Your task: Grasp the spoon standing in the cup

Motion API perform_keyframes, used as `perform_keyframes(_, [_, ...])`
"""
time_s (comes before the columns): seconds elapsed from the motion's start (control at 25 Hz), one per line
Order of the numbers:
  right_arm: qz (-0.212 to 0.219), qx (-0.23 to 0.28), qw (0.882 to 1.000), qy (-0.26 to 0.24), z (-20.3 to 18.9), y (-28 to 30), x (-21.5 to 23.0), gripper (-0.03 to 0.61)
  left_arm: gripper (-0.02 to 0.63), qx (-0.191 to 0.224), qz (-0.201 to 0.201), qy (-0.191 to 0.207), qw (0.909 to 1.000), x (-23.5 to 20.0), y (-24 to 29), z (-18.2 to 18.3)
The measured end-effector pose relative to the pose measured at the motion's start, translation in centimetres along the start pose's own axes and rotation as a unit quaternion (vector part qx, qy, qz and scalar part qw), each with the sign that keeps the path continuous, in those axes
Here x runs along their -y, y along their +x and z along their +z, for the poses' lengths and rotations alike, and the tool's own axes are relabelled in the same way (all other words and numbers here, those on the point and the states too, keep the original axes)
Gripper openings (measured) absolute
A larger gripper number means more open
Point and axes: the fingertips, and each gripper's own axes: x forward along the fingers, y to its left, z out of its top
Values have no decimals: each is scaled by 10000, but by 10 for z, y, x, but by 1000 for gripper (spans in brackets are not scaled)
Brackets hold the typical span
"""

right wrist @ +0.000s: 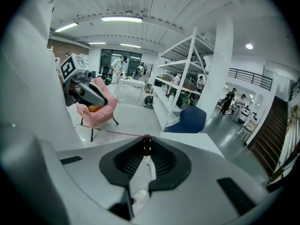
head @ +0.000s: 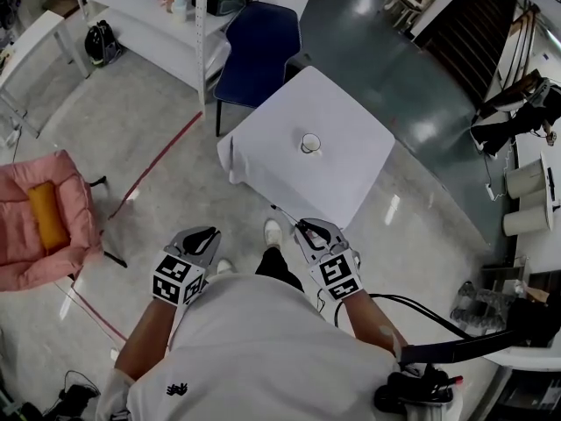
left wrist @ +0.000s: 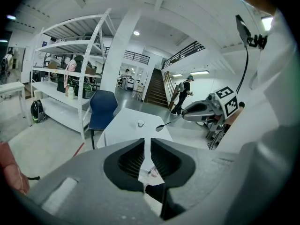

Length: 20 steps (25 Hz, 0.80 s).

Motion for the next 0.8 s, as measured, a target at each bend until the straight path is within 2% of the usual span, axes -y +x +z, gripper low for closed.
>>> perform_keyframes(0.52, [123, 109, 9998, -114, 7, 6, 1, 52, 49, -30, 139, -38, 9999, -6, -2, 0])
perform_keyframes(0.8, [92, 116, 9998, -121, 6, 15, 31, 52, 49, 23, 104, 30, 9999, -9, 22, 19])
